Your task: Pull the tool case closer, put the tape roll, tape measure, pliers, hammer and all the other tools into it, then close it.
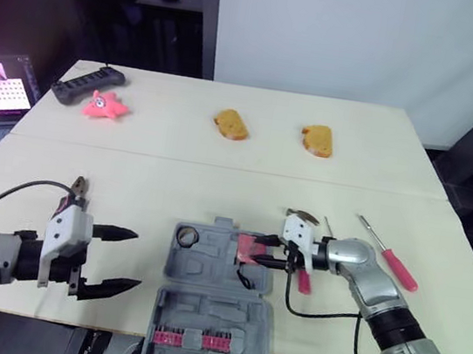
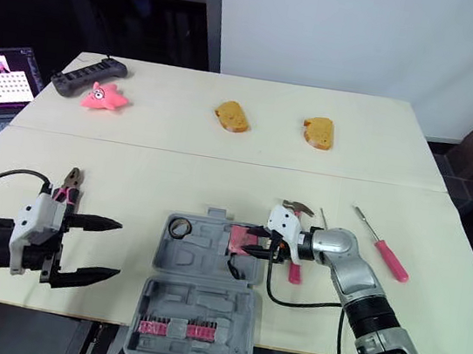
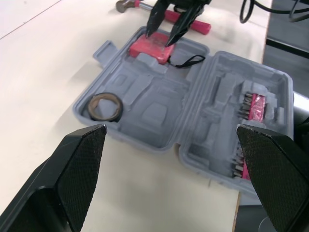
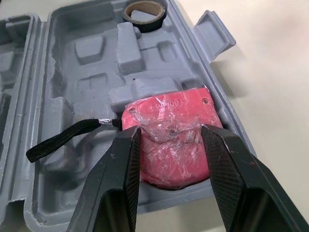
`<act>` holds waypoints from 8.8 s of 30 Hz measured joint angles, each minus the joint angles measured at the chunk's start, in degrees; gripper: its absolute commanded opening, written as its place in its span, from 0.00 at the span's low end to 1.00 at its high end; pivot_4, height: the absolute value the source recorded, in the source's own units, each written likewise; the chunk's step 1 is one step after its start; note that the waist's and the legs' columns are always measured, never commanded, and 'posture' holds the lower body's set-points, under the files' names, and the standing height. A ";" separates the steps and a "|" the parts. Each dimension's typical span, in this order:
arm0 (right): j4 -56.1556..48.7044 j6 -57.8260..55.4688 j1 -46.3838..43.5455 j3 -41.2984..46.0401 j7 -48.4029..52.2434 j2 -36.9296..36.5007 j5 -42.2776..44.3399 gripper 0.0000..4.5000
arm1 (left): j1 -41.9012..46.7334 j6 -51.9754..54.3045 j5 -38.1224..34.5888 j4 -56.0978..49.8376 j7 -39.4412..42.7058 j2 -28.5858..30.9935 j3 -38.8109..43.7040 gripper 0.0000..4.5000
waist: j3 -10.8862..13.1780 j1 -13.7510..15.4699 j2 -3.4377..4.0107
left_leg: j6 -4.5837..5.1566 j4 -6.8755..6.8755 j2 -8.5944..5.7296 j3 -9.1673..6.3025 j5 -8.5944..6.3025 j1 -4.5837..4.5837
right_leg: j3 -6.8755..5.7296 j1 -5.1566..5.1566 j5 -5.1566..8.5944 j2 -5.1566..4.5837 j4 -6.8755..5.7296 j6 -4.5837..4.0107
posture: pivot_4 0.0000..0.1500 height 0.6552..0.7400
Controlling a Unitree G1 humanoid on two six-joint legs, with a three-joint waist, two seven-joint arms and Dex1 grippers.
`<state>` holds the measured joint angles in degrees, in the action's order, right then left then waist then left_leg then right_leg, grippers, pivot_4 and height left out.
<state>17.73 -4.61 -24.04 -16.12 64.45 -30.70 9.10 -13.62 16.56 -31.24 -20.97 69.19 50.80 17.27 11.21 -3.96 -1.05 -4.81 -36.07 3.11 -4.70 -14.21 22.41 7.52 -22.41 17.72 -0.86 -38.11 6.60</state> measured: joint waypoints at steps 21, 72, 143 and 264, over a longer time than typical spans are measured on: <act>-5.62 1.55 27.38 34.98 -4.62 -15.76 9.24 0.99 | -6.32 -13.19 0.79 27.74 -3.43 -7.35 17.33 1.00 | 0.04 -0.09 0.00 | 0.08 0.04 -0.05 0.04 -0.05 0.02 | 0.08 -0.06 0.16 -0.02 0.07 -0.18 | 1.00 0.97; -28.41 -38.29 -26.34 4.77 6.37 -11.74 19.33 0.99 | 14.09 13.93 4.38 12.86 -59.26 -19.97 15.03 1.00 | 0.07 1.08 -0.18 | 0.01 -0.11 -0.06 -0.03 -0.03 0.54 | -0.03 -0.48 -0.14 -0.06 0.01 0.20 | 1.00 0.97; -38.27 -28.64 -14.71 -0.56 2.26 -8.73 13.20 0.35 | 46.41 15.15 2.03 5.22 3.44 -5.95 -27.60 0.54 | 0.11 1.39 -0.09 | -0.43 -0.10 -0.06 -0.37 0.25 0.97 | -0.34 -0.88 -0.21 -0.03 -0.21 0.14 | 1.00 0.97; -17.47 -9.70 0.20 -8.28 -0.24 0.75 -2.70 0.22 | -1.12 -4.65 3.27 3.09 8.59 2.75 3.22 1.00 | 0.10 -0.05 -0.09 | -0.43 -0.04 -0.01 -0.27 0.25 0.85 | -0.32 -0.83 -0.20 -0.04 -0.23 0.11 | 1.00 0.97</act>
<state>0.27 -14.31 -23.84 -24.40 64.22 -29.95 6.40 -14.75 11.92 -27.97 -17.89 77.78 53.54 20.49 11.31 -4.01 -1.14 -5.24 -36.11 3.11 -4.97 -13.96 23.26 7.19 -23.24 17.53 -0.90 -38.34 6.71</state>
